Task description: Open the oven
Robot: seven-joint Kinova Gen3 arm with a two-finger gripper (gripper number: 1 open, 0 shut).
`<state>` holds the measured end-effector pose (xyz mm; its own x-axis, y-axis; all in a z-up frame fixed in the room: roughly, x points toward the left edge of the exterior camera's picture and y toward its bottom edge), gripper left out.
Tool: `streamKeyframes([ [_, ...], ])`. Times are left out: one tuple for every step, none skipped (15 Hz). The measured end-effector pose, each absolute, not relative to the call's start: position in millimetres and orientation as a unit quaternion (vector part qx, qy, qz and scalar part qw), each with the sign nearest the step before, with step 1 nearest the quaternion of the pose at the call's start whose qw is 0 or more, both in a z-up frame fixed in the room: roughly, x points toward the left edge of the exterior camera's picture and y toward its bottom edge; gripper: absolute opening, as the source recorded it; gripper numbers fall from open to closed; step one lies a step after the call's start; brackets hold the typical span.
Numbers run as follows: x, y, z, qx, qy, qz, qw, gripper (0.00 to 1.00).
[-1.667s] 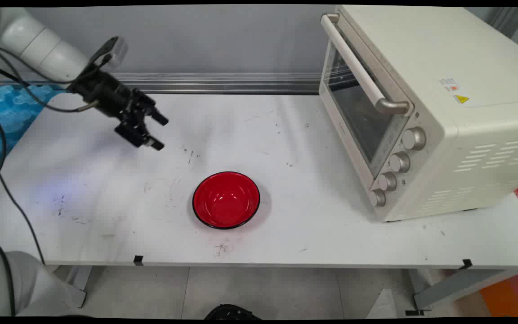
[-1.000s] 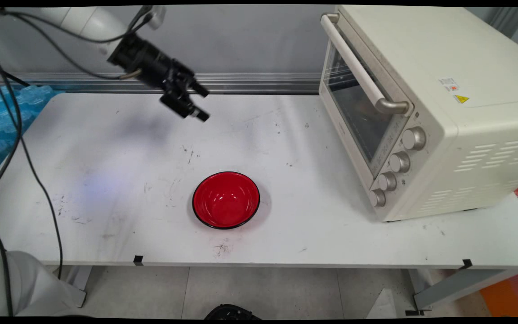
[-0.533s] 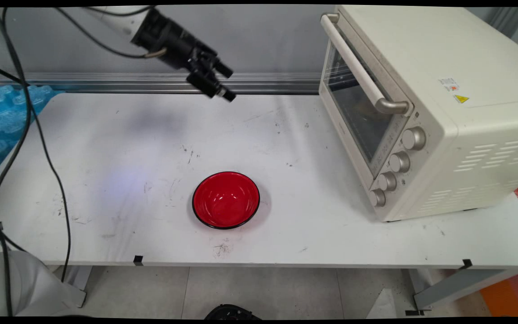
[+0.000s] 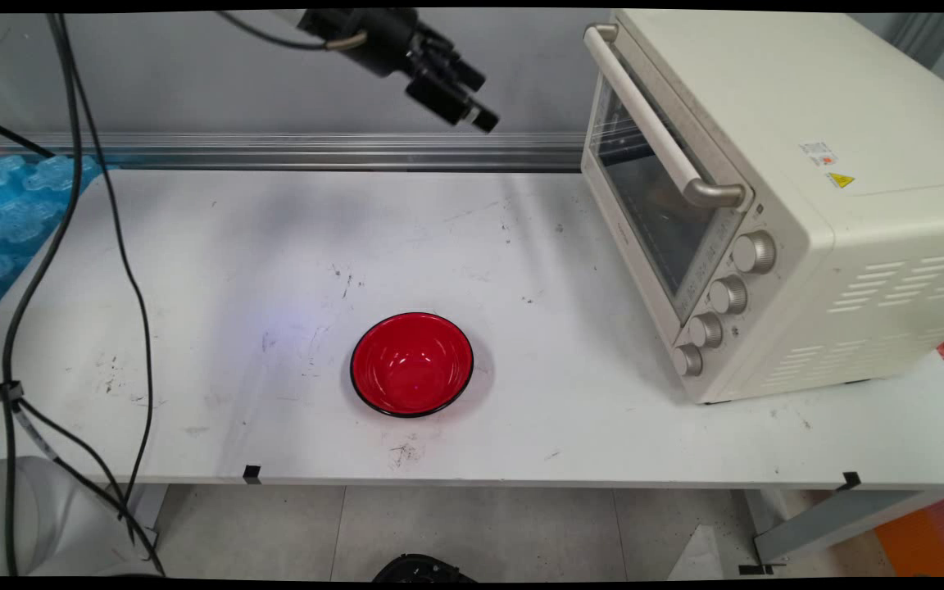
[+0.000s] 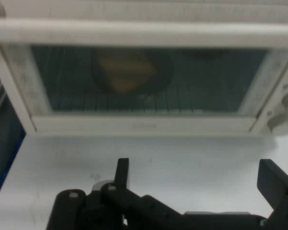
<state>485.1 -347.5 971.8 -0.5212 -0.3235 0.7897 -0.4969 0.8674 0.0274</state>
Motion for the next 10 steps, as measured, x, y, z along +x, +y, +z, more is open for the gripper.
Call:
streamKeyframes([
  [478.9, -351.3, 976.0, 0.236, -0.864, 0.103, 0.433, 1.00],
  [472.7, -355.0, 980.1, 0.235, -0.861, 0.105, 0.438, 1.00],
  [466.8, -358.6, 984.0, 0.234, -0.859, 0.107, 0.442, 1.00],
  [461.8, -361.5, 986.8, 0.233, -0.857, 0.108, 0.446, 1.00],
  [456.0, -365.2, 990.0, 0.232, -0.855, 0.110, 0.451, 1.00],
  [450.4, -368.9, 992.8, 0.232, -0.853, 0.111, 0.455, 1.00],
  [445.7, -371.9, 995.1, 0.231, -0.851, 0.112, 0.458, 1.00],
  [440.3, -375.5, 997.5, 0.231, -0.849, 0.113, 0.462, 1.00],
  [436.0, -378.6, 999.2, 0.231, -0.847, 0.114, 0.465, 1.00],
  [431.2, -382.3, 1001.1, 0.230, -0.845, 0.115, 0.468, 1.00],
])
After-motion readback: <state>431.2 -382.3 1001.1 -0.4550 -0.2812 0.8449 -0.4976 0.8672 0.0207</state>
